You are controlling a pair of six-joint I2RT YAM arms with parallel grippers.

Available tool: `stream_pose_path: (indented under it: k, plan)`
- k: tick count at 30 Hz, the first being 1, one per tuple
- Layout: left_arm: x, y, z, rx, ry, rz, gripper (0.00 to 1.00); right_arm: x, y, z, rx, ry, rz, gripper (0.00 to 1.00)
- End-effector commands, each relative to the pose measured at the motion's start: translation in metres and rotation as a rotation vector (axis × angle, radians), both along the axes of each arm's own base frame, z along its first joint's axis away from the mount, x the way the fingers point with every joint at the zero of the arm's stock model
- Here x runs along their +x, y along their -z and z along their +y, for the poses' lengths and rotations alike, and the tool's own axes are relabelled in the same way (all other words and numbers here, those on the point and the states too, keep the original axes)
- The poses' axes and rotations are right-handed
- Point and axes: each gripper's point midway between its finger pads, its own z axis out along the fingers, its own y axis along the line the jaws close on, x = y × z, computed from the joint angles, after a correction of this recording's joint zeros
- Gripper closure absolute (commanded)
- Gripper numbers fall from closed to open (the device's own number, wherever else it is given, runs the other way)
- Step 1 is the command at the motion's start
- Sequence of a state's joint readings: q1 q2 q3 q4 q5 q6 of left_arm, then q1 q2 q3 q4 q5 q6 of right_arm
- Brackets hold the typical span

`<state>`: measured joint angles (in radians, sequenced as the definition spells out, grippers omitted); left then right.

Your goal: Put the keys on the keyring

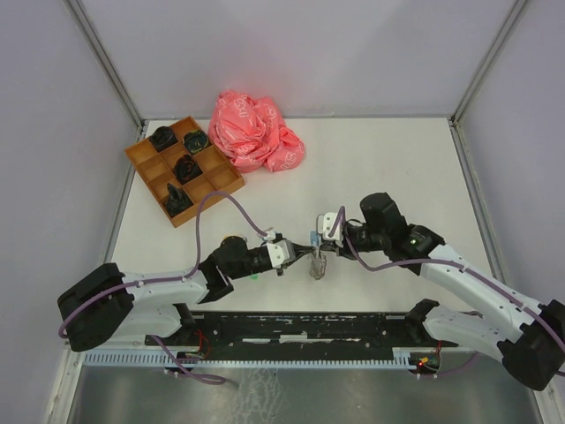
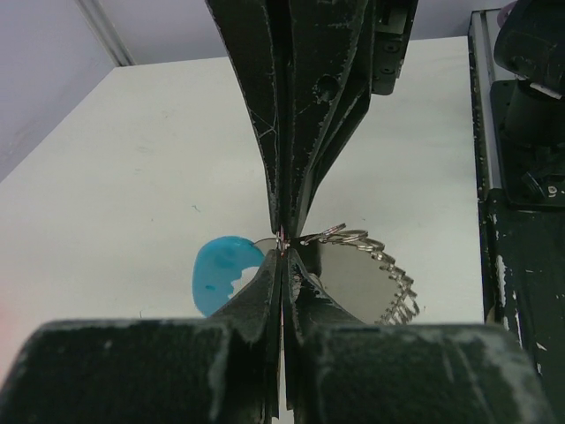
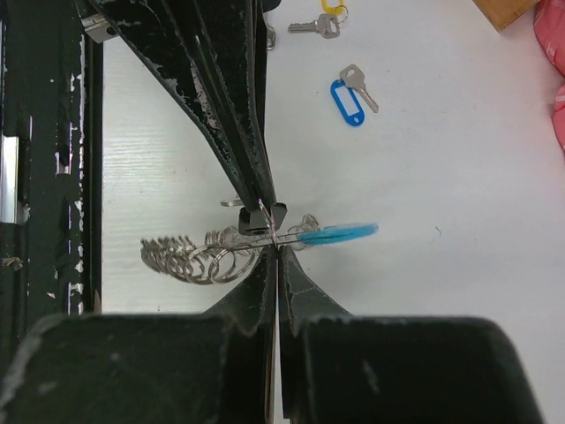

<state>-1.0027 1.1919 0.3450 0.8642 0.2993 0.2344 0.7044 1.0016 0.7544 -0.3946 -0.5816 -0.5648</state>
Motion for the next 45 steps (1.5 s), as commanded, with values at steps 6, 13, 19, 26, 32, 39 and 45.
stream_pose_path:
  k: [6, 13, 19, 26, 32, 39, 45]
  plan:
    - [-0.011, -0.017, -0.016, 0.008, 0.110, -0.056, 0.97, -0.008, -0.025, 0.028, 0.029, -0.141, -0.063, 0.99]
    - [-0.012, -0.020, -0.017, 0.006, 0.118, -0.051, 0.97, -0.013, -0.022, 0.036, 0.004, -0.188, -0.070, 0.99]
    - [0.003, -0.020, -0.011, -0.024, 0.014, -0.004, 0.97, -0.016, -0.019, 0.035, -0.005, -0.198, -0.076, 0.99]
    - [0.008, -0.026, -0.003, -0.095, -0.053, 0.049, 0.97, -0.015, -0.011, 0.027, -0.037, -0.177, -0.088, 0.99]
    - [0.009, -0.028, 0.001, -0.118, -0.077, 0.085, 0.97, -0.018, -0.006, 0.025, -0.043, -0.182, -0.088, 0.99]
    - [0.014, -0.019, 0.012, -0.110, -0.135, 0.097, 0.97, -0.019, -0.006, 0.019, -0.048, -0.168, -0.103, 0.99]
    - [0.006, -0.003, 0.017, -0.015, -0.089, 0.005, 0.97, -0.018, -0.008, 0.010, -0.060, -0.117, -0.105, 0.89]
